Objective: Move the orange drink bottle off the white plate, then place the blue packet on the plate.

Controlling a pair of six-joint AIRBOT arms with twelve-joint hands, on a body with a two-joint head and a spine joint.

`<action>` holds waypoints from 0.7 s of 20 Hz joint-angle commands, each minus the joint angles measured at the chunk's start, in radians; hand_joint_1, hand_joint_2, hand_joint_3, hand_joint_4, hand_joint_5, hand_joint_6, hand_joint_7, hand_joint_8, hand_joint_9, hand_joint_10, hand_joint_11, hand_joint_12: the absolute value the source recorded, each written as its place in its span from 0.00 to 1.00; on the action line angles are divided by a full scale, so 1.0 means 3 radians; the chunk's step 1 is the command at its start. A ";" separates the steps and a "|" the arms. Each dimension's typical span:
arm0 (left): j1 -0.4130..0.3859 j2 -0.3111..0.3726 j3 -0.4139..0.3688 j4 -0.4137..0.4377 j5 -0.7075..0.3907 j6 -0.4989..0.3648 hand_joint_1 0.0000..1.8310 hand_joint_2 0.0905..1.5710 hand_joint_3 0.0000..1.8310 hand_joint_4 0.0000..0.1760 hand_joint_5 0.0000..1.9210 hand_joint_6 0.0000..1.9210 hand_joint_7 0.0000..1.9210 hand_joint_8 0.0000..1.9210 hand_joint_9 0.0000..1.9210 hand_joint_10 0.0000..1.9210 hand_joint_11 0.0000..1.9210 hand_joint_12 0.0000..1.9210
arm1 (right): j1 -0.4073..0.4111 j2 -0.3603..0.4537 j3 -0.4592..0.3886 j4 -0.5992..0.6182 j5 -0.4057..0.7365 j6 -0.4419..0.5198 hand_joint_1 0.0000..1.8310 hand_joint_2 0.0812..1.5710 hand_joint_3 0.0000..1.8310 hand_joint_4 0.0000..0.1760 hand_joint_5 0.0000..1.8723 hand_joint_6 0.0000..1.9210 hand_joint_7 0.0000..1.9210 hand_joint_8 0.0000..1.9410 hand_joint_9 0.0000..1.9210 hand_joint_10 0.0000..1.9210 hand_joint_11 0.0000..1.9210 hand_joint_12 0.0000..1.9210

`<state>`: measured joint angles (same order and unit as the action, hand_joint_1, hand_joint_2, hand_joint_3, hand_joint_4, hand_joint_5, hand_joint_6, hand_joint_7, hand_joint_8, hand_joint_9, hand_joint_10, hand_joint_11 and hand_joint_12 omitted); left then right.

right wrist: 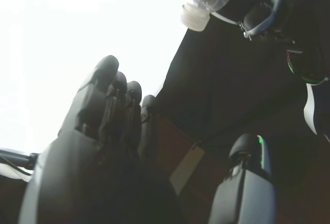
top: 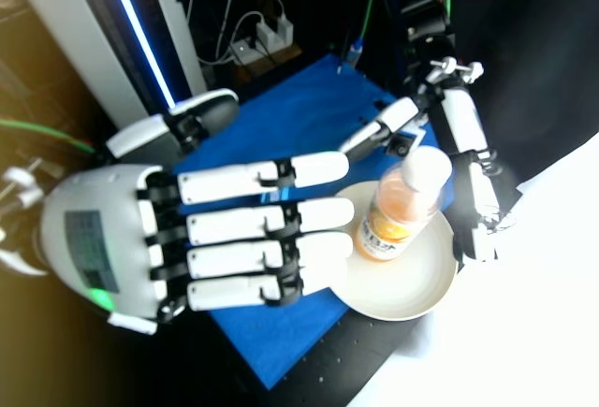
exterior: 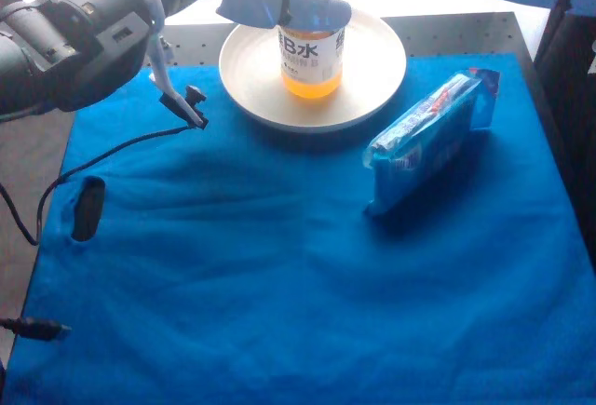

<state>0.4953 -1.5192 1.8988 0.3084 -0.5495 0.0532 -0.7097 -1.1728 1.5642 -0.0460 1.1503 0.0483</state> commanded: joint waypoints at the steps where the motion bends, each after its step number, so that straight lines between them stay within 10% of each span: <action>1: 0.0005 -0.0023 0.0024 -0.0095 -0.0315 -0.0045 0.44 0.40 0.00 0.00 0.27 0.01 0.28 0.00 0.20 0.01 0.11 0.06 | 0.0064 0.0002 -0.0001 0.0137 0.0379 0.0027 0.38 0.46 0.00 0.29 0.20 0.00 0.17 0.00 0.15 0.00 0.09 0.22; 5: 0.0042 -0.0056 0.0075 -0.0095 -0.0321 -0.0132 0.60 0.55 0.00 0.00 0.47 0.00 0.48 0.00 0.42 0.01 0.25 0.30 | 0.0065 0.0002 -0.0005 0.0136 0.0395 0.0027 0.37 0.46 0.00 0.31 0.20 0.00 0.17 0.00 0.15 0.00 0.10 0.22; 6: 0.0051 -0.0069 0.0094 -0.0095 -0.0334 -0.0168 0.63 0.62 0.00 0.00 0.58 0.26 0.54 0.00 0.53 0.01 0.38 0.37 | 0.0065 0.0001 -0.0006 0.0136 0.0396 0.0027 0.37 0.47 0.00 0.32 0.20 0.00 0.18 0.00 0.15 0.00 0.11 0.22; 7: 0.0057 -0.0081 0.0109 -0.0095 -0.0339 -0.0195 0.68 0.64 0.00 0.00 0.57 0.37 0.64 0.20 0.61 0.01 0.46 0.39 | 0.0065 0.0000 -0.0007 0.0136 0.0398 0.0027 0.37 0.47 0.00 0.35 0.20 0.00 0.18 0.00 0.16 0.00 0.10 0.22; 9: 0.0068 -0.0122 0.0157 -0.0095 -0.0369 -0.0267 0.69 0.63 0.00 0.00 0.62 0.26 0.62 0.39 0.74 0.11 0.52 0.62 | 0.0065 -0.0003 -0.0007 0.0137 0.0404 0.0027 0.37 0.48 0.00 0.28 0.20 0.00 0.17 0.00 0.16 0.00 0.11 0.22; 11: 0.0072 -0.0161 0.0214 -0.0077 -0.0423 -0.0379 0.69 0.64 0.00 0.00 0.62 0.23 0.59 0.46 0.64 0.54 0.54 0.84 | 0.0065 -0.0003 -0.0008 0.0137 0.0410 0.0027 0.36 0.47 0.00 0.42 0.21 0.00 0.18 0.00 0.16 0.00 0.11 0.22; 13: 0.0072 -0.0164 0.0228 -0.0074 -0.0444 -0.0407 0.69 0.64 0.00 0.00 0.63 0.22 0.58 0.48 0.56 0.59 0.47 0.83 | 0.0065 -0.0005 -0.0009 0.0137 0.0413 0.0027 0.36 0.48 0.00 0.50 0.21 0.00 0.18 0.00 0.17 0.01 0.11 0.21; 14: 0.0071 -0.0160 0.0230 -0.0074 -0.0461 -0.0420 0.69 0.65 0.00 0.00 0.63 0.22 0.57 0.49 0.51 0.47 0.27 0.72 | 0.0065 -0.0006 -0.0009 0.0137 0.0413 0.0027 0.37 0.49 0.01 0.52 0.21 0.00 0.18 0.00 0.17 0.00 0.11 0.21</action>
<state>0.5247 -1.5673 1.9610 0.3302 -0.5701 -0.0513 -0.7078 -1.1748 1.5620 -0.0463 1.1625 0.0486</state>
